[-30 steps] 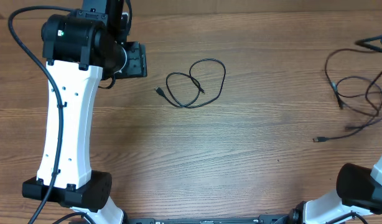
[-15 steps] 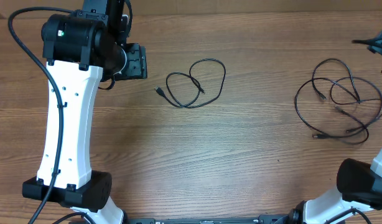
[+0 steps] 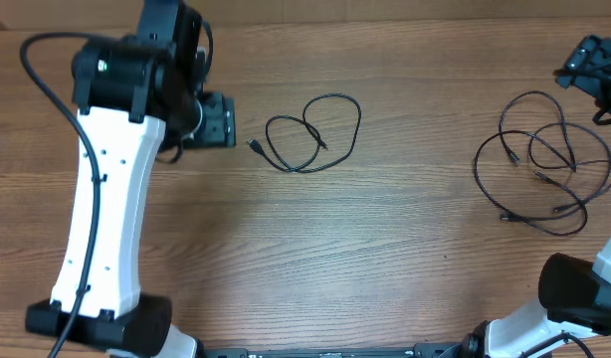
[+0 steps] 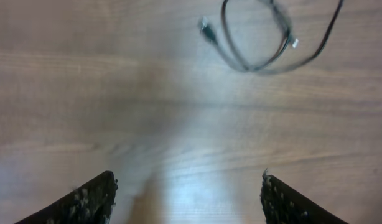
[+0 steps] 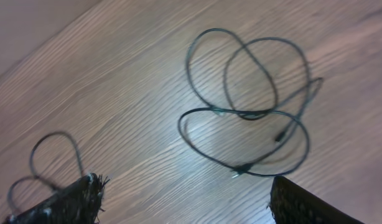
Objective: Untangle cables
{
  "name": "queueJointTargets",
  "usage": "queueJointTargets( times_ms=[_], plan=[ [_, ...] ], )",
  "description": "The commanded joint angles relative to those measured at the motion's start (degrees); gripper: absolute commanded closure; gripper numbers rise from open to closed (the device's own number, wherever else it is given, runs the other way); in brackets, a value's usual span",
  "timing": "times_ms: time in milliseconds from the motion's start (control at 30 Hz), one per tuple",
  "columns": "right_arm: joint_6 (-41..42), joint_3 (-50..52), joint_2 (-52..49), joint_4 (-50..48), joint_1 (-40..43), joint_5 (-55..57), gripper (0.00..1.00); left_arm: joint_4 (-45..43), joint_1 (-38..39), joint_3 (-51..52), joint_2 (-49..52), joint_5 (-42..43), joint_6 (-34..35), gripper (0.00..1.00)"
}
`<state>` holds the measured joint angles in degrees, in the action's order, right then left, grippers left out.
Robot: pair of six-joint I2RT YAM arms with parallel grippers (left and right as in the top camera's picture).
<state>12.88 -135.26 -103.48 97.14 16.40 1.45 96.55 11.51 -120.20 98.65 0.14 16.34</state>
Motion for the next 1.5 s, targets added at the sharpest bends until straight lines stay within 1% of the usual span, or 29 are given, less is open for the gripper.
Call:
queueJointTargets(
  times_ms=[0, 133, 233, 367, 433, 467, 533, 633, 733, 800, 867, 1033, 1333, 1467],
  plan=[
    [-2.73, 2.43, 2.82, -0.07, -0.07, -5.49, 0.15, 0.26, -0.24, 7.63, -6.38, -0.83, 0.66, 0.25],
    [-2.71, 9.09, 7.50, -0.09, -1.40, -5.62, 0.14, 0.26, -0.26, 16.13, -11.39, -2.73, 2.67, 0.24],
    [-2.29, 15.85, 11.89, -0.09, -3.28, -6.08, 0.14, 0.26, -0.24, 21.03, -14.27, -3.72, 6.10, 0.23],
    [-2.34, 22.49, 15.30, -0.11, -7.72, -7.65, 0.09, -0.42, -0.24, 24.72, -15.61, -4.02, 11.02, 0.22],
    [-2.54, 24.22, 15.30, -0.50, -11.34, -8.04, 0.07, -3.23, -0.11, 26.05, -15.52, -3.96, 12.46, 0.22],
    [-2.56, 24.92, 15.04, -1.36, -13.22, -8.00, 0.05, -5.73, 0.11, 27.06, -15.52, -3.43, 12.37, 0.21],
    [-2.49, 26.38, 14.56, -3.93, -16.98, -8.04, 0.05, -9.77, 0.66, 28.85, -15.52, -3.06, 12.33, 0.19],
    [-2.23, 29.16, 13.73, -9.31, -22.56, -8.02, 0.04, -16.22, 1.86, 32.28, -15.52, -3.06, 10.12, 0.16],
    [-0.48, 32.20, 12.63, -16.13, -27.19, -8.02, 0.03, -19.32, 2.38, 34.77, -15.52, -3.39, 8.61, 0.15],
    [1.05, 34.23, 11.80, -21.09, -29.77, -8.13, 0.03, -19.43, 2.32, 35.41, -15.52, -4.55, 8.09, 0.16],
    [0.81, 35.95, 10.47, -25.70, -32.48, -8.20, 0.01, -18.88, 2.19, 35.54, -15.52, -6.91, 8.11, 0.16],
    [-2.56, 36.94, 4.46, -32.33, -38.05, -6.34, 0.01, -16.15, 1.11, 35.54, -15.52, -11.34, 9.70, 0.16],
    [-2.51, 36.94, -4.46, -40.41, -41.94, -5.60, 0.00, -11.54, -6.27, 35.54, -15.52, -10.58, 9.68, 0.15],
    [-1.05, 36.94, -7.15, -42.69, -43.17, -5.62, 0.02, -11.37, -7.76, 35.54, -15.52, -9.20, 9.42, 0.14]
  ],
)
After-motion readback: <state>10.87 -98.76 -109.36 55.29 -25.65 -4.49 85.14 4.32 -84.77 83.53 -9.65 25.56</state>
